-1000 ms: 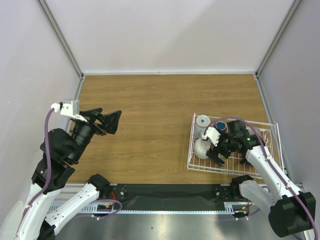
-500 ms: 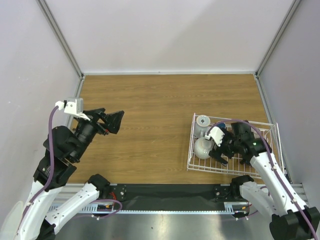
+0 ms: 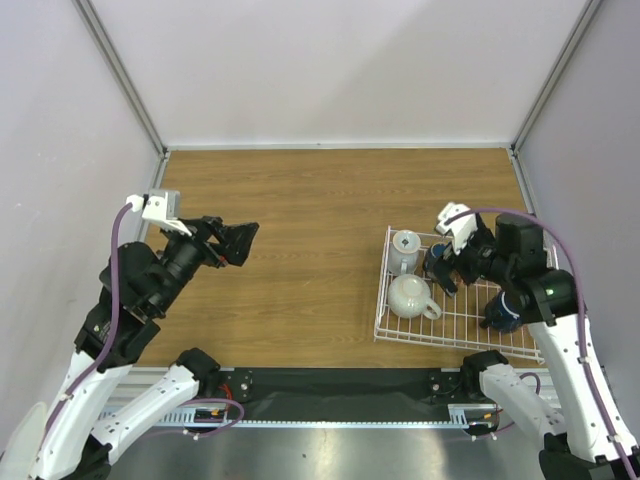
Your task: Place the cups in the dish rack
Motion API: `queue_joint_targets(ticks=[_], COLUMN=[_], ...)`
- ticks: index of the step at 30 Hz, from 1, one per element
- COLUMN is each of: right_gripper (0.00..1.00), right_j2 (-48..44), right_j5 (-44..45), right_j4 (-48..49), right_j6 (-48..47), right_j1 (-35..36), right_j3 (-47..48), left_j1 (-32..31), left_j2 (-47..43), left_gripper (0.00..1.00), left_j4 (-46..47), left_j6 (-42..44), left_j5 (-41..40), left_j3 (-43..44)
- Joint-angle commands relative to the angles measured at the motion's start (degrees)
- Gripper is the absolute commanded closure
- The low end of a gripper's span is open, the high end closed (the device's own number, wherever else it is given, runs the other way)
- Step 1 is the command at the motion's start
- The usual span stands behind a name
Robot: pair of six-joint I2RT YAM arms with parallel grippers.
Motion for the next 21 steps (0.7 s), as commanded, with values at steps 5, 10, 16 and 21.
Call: queue_joint_targets(ticks=[5, 10, 16, 21], right_gripper=[0.00, 0.00, 0.00, 0.00], right_j2=[-3.3, -3.0, 1.6, 0.9], right_j5=[-0.3, 8.0, 12.9, 19.4], right_j4=[23.0, 28.4, 20.0, 12.8], right_j6=[32.7, 53.9, 59.5, 62.9], right_j1=[3.2, 4.2, 4.4, 4.3], right_j3=[1.5, -1.7, -0.1, -0.1], left_j1=[0.3, 0.3, 0.3, 0.8], left_j2=[0.6, -0.4, -3.3, -6.7], left_gripper=[0.01, 0.00, 0.00, 0.00], left_j4=[1.4, 2.8, 7.2, 11.1], left_j6=[-5.8, -9.2, -16.2, -22.6], left_j5=[3.5, 4.4, 6.4, 6.4], left_j3=[-1.9, -4.2, -10.0, -15.4])
